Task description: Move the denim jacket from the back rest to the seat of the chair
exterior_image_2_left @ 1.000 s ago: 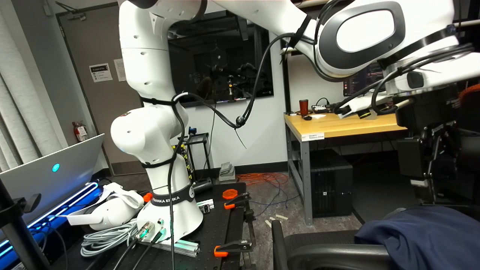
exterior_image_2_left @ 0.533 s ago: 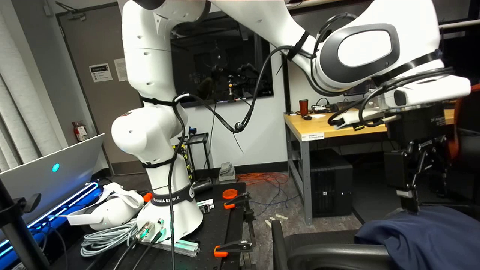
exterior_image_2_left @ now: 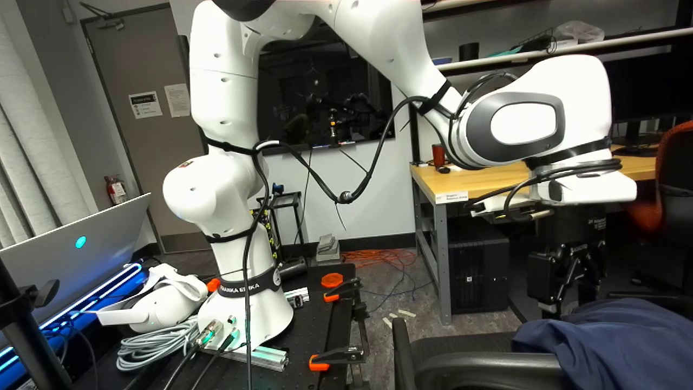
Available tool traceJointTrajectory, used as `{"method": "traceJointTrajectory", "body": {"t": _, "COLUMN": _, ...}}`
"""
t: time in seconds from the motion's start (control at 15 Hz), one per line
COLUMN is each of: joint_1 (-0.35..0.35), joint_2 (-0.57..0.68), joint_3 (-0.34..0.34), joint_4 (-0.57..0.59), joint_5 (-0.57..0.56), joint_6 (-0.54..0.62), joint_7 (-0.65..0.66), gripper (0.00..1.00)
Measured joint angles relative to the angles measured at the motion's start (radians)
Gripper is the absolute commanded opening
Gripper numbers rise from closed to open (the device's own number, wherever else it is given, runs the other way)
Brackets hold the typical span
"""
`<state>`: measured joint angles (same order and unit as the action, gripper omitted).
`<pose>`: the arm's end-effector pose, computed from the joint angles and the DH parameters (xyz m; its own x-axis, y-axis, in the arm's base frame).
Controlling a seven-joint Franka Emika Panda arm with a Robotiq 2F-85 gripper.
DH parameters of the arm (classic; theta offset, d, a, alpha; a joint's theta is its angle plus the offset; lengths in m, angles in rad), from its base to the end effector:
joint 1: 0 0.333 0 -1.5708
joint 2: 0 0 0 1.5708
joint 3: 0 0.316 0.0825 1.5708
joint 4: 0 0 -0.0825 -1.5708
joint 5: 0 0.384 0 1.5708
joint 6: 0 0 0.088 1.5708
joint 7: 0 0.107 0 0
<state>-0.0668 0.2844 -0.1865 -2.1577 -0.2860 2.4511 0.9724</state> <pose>0.5496 -0.1415 0.2690 0.5445 -0.8188 0.1819 -0.8384 -0.5252 0.1457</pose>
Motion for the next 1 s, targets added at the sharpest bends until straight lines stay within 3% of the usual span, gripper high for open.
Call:
{"method": "traceJointTrajectory", "body": {"t": 0.27, "joint_1": 0.044, "joint_2": 0.056, "joint_3": -0.003, "joint_4": -0.001, "joint_5": -0.031, "joint_6": 0.001, "joint_7": 0.024, "gripper": 1.0}}
{"method": "traceJointTrajectory", "body": {"t": 0.33, "joint_1": 0.055, "joint_2": 0.071, "joint_3": -0.007, "joint_4": 0.0, "joint_5": -0.044, "joint_6": 0.003, "joint_7": 0.033, "gripper": 0.75}}
{"method": "traceJointTrajectory", "body": {"t": 0.4, "joint_1": 0.065, "joint_2": 0.086, "joint_3": -0.012, "joint_4": 0.001, "joint_5": -0.059, "joint_6": 0.004, "joint_7": 0.042, "gripper": 0.74}}
{"method": "traceJointTrajectory", "body": {"t": 1.0, "joint_1": 0.1, "joint_2": 0.134, "joint_3": -0.065, "joint_4": 0.018, "joint_5": -0.113, "joint_6": 0.058, "joint_7": 0.058, "gripper": 0.05}}
